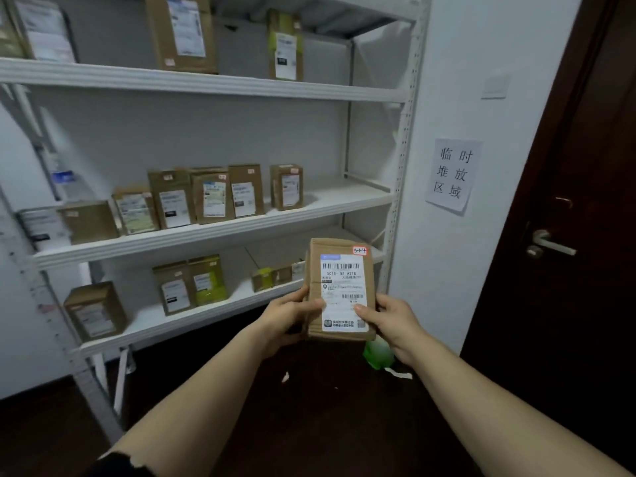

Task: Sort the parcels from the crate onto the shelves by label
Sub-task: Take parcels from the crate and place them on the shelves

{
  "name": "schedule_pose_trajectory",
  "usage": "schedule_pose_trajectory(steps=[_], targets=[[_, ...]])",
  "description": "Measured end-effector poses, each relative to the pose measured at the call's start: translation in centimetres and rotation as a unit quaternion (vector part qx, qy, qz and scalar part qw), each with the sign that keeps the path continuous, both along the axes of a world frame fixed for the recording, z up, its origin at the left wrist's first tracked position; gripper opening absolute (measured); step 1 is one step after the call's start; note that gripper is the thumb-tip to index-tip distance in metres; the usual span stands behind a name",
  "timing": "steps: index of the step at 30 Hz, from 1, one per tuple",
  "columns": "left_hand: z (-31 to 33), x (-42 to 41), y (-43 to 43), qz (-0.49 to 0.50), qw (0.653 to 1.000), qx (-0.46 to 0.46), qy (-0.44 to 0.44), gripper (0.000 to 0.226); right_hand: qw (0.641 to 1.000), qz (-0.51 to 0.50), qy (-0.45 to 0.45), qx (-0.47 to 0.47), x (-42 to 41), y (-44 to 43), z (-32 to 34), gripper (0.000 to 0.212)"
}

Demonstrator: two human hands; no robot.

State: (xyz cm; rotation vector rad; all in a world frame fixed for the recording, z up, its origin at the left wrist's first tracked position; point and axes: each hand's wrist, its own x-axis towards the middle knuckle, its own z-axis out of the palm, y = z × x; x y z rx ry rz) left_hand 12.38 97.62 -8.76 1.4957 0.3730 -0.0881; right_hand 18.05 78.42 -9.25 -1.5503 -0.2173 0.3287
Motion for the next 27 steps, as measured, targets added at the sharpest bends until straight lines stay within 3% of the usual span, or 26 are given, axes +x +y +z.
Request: schedule_pose_trajectory(steps=[12, 20, 27], targets=[[-1.4, -3.7, 1.1, 0.090, 0.996, 0.001, 0.002, 0.046, 0.997, 0.068, 0.002, -0.026, -1.5, 2.9, -0.9, 0.028], [-2.2, -3.6, 0.7, 0.086, 0.996, -0.002, 0.021, 0.060, 0.998, 0.056, 0.027, -0.025, -1.1, 2.6, -2.1, 0.011], [-2.8, -2.9, 0.1, 0.073, 0.997, -0.001, 0.031, 0.066, 0.997, 0.061, 0.032, -0.038, -1.0, 1.6, -2.3, 0.009]])
